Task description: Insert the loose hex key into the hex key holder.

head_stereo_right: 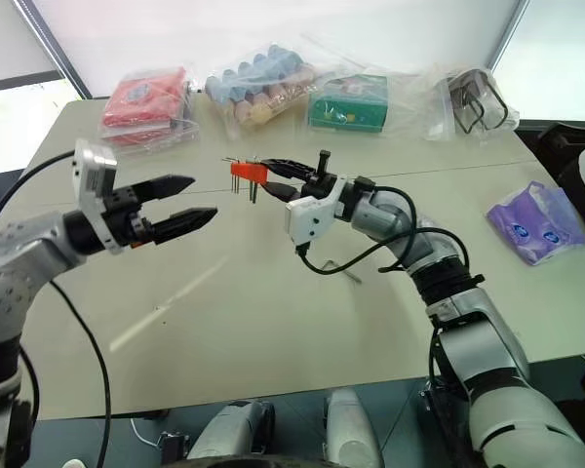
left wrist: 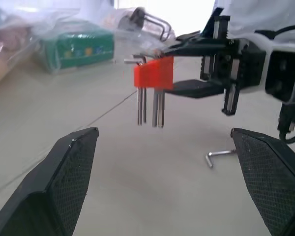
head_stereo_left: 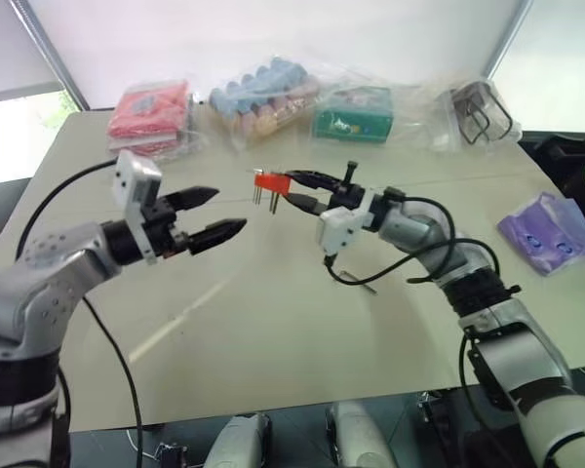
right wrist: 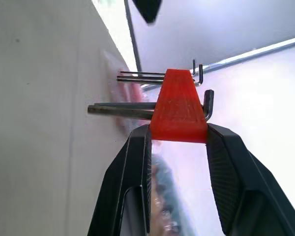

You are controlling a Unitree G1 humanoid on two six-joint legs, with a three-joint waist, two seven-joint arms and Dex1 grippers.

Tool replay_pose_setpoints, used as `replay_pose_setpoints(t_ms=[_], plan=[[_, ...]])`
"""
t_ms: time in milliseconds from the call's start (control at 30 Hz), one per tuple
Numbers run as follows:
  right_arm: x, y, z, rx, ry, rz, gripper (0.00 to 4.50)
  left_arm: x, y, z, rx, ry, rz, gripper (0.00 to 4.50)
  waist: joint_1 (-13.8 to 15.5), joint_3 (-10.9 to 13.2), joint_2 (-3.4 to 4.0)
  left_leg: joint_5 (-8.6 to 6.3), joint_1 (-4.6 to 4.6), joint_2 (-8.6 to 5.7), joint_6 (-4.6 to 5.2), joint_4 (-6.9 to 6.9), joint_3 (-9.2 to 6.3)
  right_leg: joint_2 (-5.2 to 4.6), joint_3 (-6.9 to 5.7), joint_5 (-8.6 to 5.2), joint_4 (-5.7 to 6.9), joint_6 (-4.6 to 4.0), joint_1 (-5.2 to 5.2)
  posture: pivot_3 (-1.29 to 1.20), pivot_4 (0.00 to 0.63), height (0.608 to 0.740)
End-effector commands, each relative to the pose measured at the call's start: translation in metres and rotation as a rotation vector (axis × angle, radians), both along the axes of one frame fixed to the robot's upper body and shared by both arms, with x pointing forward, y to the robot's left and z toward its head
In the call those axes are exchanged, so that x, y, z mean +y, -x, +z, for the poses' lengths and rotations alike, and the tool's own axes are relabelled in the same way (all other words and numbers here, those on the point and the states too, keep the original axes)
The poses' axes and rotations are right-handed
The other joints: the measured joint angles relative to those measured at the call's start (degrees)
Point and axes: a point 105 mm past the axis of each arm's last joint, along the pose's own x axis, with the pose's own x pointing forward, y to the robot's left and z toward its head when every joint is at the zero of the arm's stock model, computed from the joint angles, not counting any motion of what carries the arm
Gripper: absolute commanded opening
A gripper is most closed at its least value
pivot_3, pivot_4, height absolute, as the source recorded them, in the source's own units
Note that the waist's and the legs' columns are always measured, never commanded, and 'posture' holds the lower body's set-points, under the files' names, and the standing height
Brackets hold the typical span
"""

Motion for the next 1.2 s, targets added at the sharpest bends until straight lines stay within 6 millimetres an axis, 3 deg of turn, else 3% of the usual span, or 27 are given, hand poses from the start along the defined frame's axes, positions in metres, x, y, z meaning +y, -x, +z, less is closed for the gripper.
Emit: replay_pose_setpoints(t_ms=[33, 300, 733, 867, 1067, 1200], plan=[[0.0, 0.017, 0.019, -0.112, -0.008, 0.071, 1.0, -0.014, 0.001, 0.012, -0.01, 0.037, -0.096, 4.5, -0.1, 0.0, 0.0, 0.0, 0.02, 0.0, 0.0, 0.01, 0.02, 0.0, 0.01, 0.0, 0.0, 0.0, 0.01, 0.0, 0.15, 0.74], [0.005, 0.026, 0.016, -0.131, 0.03, 0.111, 1.0, -0.034, 0.002, 0.016, 0.0, 0.064, -0.194, 4.5, 0.0, 0.0, -0.01, 0.0, 0.01, 0.01, 0.0, 0.04, 0.02, 0.01, 0.02, 0.0, 0.04, 0.0, 0.0, 0.0, 0.15, 0.74], [0.01, 0.03, 0.016, -0.12, 0.047, 0.134, 1.0, -0.037, -0.006, 0.011, -0.006, 0.081, -0.184, 4.5, 0.0, 0.0, -0.01, 0.01, 0.01, 0.0, 0.0, 0.07, 0.01, 0.01, 0.02, 0.0, 0.05, 0.0, 0.0, 0.0, 0.15, 0.74], [0.01, 0.031, 0.015, -0.116, 0.054, 0.137, 1.0, -0.038, -0.007, 0.009, -0.01, 0.078, -0.185, 3.19, 0.0, 0.0, -0.01, 0.01, 0.01, 0.0, 0.0, 0.07, 0.01, 0.01, 0.02, 0.0, 0.05, 0.0, 0.0, 0.0, 0.15, 0.74], [0.01, 0.033, 0.015, -0.117, 0.061, 0.138, 1.0, -0.041, -0.008, 0.007, -0.008, 0.076, -0.197, 0.19, 0.0, 0.0, -0.01, 0.01, 0.0, 0.0, 0.0, 0.08, 0.01, 0.01, 0.02, 0.0, 0.08, 0.0, 0.0, 0.0, 0.15, 0.74], [0.01, 0.034, 0.014, -0.119, 0.071, 0.139, 1.0, -0.042, -0.007, 0.006, -0.006, 0.071, -0.206, 0.08, 0.0, 0.0, -0.01, 0.01, 0.01, 0.0, 0.0, 0.1, 0.01, 0.0, 0.02, 0.0, 0.09, 0.0, 0.0, 0.0, 0.15, 0.74]])
